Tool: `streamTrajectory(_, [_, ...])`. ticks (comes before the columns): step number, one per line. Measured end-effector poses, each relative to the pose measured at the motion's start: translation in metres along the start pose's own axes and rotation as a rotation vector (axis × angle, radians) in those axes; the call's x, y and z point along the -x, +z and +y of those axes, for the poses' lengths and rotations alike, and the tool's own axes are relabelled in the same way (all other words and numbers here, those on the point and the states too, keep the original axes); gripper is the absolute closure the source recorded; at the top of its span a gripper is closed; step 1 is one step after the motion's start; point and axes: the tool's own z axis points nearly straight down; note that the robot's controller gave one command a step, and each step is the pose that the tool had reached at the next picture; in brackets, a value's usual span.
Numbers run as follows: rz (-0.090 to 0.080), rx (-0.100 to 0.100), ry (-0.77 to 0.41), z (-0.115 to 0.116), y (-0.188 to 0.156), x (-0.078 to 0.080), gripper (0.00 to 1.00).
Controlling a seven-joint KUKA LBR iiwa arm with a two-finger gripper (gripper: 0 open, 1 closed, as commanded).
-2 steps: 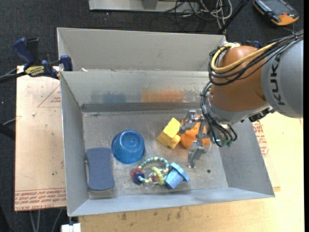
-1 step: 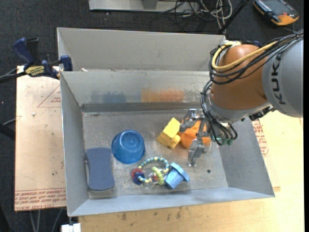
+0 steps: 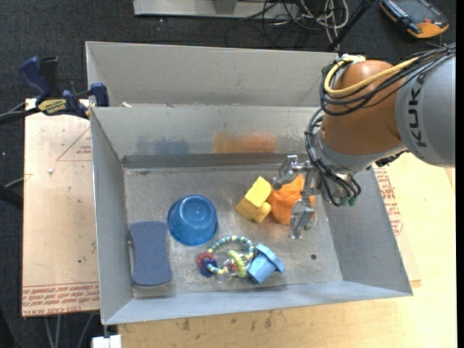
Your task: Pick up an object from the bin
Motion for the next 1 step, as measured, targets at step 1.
streamTrajectory(1, [0.0, -0.001, 0.092, -0.0446, 0.1005, -0.0071, 1.0])
